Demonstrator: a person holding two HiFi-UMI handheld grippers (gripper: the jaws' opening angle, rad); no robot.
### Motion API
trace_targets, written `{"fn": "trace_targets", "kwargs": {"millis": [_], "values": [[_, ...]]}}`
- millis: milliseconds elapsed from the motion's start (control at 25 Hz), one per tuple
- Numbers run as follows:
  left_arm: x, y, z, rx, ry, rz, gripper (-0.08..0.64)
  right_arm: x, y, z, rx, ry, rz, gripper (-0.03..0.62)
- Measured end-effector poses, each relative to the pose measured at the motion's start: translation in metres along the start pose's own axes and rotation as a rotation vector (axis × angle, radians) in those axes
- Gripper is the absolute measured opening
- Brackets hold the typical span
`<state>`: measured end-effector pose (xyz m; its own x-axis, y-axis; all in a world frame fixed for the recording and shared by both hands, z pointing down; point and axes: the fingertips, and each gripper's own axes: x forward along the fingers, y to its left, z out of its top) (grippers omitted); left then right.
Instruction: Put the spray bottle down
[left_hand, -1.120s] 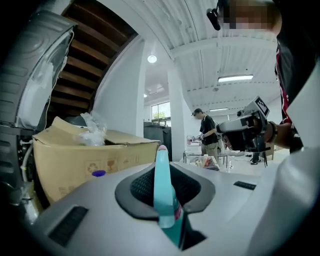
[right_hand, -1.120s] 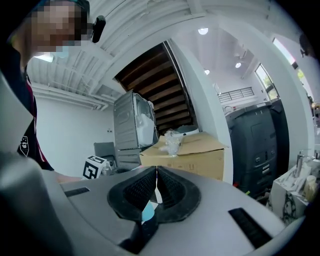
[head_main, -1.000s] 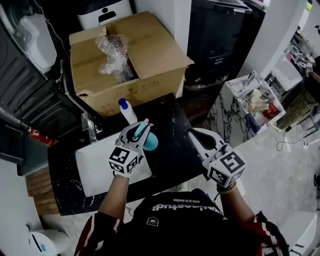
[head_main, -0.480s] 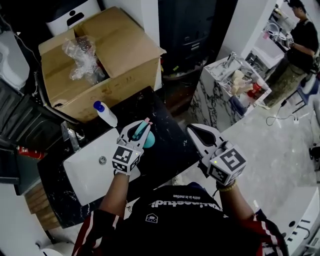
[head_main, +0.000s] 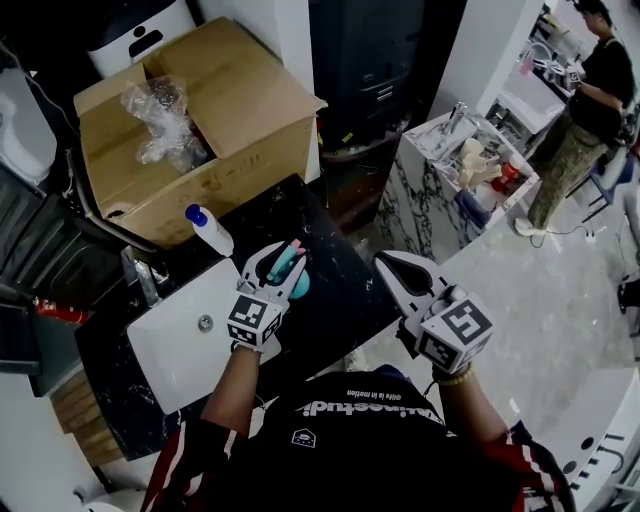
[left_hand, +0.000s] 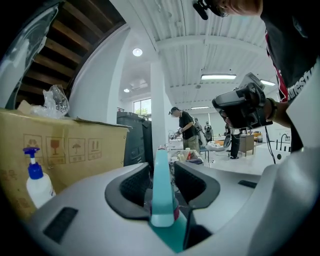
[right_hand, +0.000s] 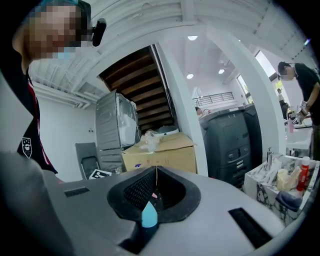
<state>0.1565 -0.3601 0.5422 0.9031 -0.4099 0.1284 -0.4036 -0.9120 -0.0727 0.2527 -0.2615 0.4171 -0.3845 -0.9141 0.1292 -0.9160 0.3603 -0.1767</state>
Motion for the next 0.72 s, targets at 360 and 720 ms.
{"fn": "trace_targets", "kwargs": {"millis": [360, 720], "values": [[-0.033, 0.005, 0.031, 0.017, -0.080, 0.051, 0.211, 0.013, 0.022, 0.011, 0.043, -0.039, 0.078, 0.040], [-0.132, 0.048, 0.062, 0.054, -0.091, 0.317, 0.081, 0.056, 0.076, 0.004, -0.024, 0.020, 0.221, 0.040]]}}
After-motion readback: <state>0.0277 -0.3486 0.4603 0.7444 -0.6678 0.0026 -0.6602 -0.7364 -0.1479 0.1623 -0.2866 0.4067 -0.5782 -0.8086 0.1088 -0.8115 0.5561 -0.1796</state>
